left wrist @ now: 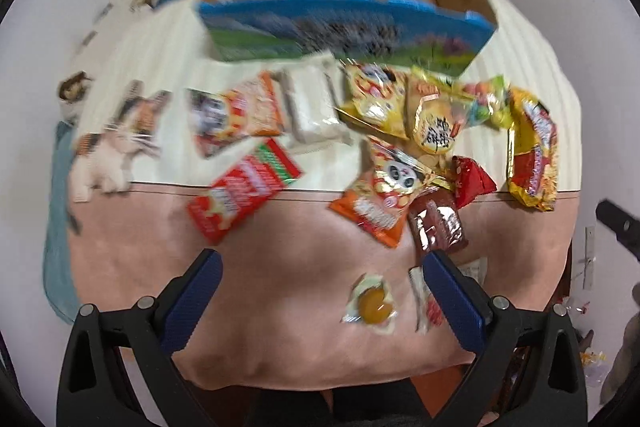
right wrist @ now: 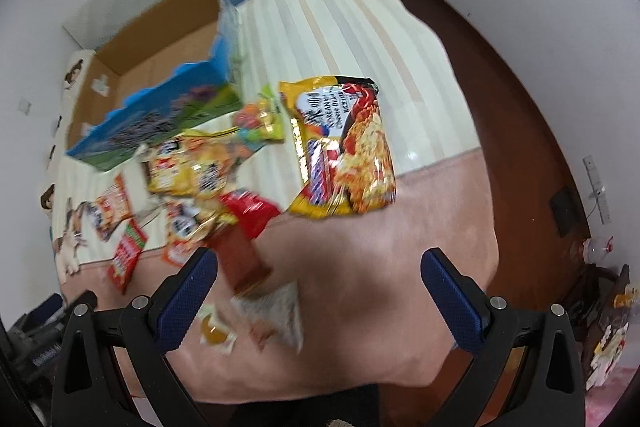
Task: Organize snacks
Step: 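Grasp the Cheese Buldak noodle pack with the right tool while the left tool grasps the orange panda chip bag, then carry both packs into the cardboard box and open both tools to release them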
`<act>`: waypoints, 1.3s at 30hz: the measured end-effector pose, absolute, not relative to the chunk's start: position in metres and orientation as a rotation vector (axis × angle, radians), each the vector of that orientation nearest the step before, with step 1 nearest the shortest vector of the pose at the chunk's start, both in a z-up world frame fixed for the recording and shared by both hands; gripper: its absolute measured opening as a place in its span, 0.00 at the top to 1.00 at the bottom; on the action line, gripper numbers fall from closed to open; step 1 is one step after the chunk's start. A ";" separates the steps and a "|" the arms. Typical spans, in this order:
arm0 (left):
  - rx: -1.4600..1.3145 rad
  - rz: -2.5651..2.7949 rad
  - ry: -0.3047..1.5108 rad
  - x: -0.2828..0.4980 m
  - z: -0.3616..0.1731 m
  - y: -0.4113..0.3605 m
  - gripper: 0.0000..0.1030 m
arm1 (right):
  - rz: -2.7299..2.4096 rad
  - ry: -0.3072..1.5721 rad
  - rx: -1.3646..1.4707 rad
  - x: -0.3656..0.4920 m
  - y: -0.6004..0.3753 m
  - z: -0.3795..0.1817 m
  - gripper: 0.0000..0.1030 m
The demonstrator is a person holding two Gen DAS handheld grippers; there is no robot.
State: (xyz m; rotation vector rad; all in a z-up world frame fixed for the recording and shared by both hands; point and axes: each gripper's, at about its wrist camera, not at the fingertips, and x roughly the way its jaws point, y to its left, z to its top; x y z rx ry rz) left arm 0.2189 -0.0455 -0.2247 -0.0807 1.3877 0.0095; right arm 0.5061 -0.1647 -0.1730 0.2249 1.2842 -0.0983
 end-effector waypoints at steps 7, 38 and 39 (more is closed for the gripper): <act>0.071 -0.006 1.517 0.266 -0.315 -0.098 0.06 | -0.052 1.398 0.200 0.586 -0.188 -0.248 0.00; 0.087 -0.008 1.516 0.282 -0.345 -0.108 0.43 | -0.085 1.536 0.233 0.611 -0.176 -0.338 0.14; 0.084 -0.011 1.511 0.278 -0.342 -0.105 0.43 | -0.087 1.525 0.233 0.610 -0.179 -0.336 0.14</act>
